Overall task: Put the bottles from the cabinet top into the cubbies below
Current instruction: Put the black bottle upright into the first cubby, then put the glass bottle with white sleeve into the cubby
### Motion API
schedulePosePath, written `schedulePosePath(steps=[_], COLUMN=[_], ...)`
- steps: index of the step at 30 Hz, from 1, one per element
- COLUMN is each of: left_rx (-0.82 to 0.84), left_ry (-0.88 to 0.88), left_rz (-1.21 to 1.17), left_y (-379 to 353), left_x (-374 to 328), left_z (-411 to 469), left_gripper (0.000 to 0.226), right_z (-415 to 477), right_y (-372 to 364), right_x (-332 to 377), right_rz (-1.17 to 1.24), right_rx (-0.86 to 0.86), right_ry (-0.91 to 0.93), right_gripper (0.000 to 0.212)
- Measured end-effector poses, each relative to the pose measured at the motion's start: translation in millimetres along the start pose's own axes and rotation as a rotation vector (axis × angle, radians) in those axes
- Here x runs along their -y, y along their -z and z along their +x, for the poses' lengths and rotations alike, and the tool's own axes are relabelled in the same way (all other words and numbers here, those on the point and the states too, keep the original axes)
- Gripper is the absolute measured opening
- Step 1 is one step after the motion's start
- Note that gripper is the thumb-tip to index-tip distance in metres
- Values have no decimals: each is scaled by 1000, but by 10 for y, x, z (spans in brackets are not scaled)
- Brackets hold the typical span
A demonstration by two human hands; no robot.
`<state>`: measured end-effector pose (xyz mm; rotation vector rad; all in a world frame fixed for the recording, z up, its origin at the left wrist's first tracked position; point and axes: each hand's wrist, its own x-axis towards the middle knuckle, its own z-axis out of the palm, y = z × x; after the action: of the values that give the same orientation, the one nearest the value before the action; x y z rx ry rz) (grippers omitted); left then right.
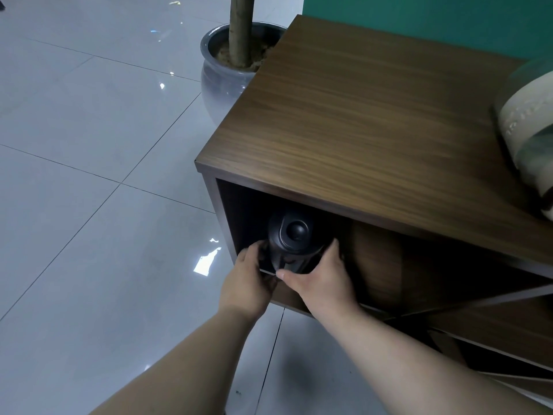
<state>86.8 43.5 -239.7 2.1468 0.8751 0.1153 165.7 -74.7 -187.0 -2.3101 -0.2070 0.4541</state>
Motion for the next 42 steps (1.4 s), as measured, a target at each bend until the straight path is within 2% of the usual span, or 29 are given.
schedulePosePath(steps=[5, 9, 14, 19, 22, 25, 27, 30, 32, 36, 42], left_rx=[12, 51, 107, 117, 116, 137, 157, 185, 210, 267, 300], left_ry=[17, 63, -50, -195, -316, -389, -424, -469, -507, -597, -582], left_rz=[31, 50, 73, 31, -22, -48, -29, 11, 23, 37, -55], left_y=[78, 217, 564, 979, 1166, 1291, 1332, 1354, 1344, 1353, 1369], left_x=[14, -39, -460, -1076, -1400, -1588, -1652, -1741, -1807, -1917, -1914], left_z=[-106, -272, -501, -895, -1212, -1446, -1507, -1474, -1413, -1300, -1166], left_gripper=[57, 37, 20, 18, 12, 13, 14, 14, 15, 17, 17], right_z=[5, -89, -458, -1090, -1433, -1623, -1619, -1454, -1317, -1073, -759], right_y=[102, 298, 667, 1223, 1723, 2252, 2520, 2678, 2667, 2605, 2503], right_x=[-181, -180, -81, 53, 241, 517, 718, 962, 1058, 1197, 1191], right_rz=[-179, -173, -120, -46, -22, -7, -38, -189, -322, -516, -510], right_rx=[113, 168, 208, 139, 6, -224, -378, -518, -540, -521, -503], right_ry=[-23, -54, -24, 110, 254, 362, 372, 283, 159, -36, -150], right_gripper=[115, 107, 86, 45, 33, 35, 41, 69, 84, 79, 83])
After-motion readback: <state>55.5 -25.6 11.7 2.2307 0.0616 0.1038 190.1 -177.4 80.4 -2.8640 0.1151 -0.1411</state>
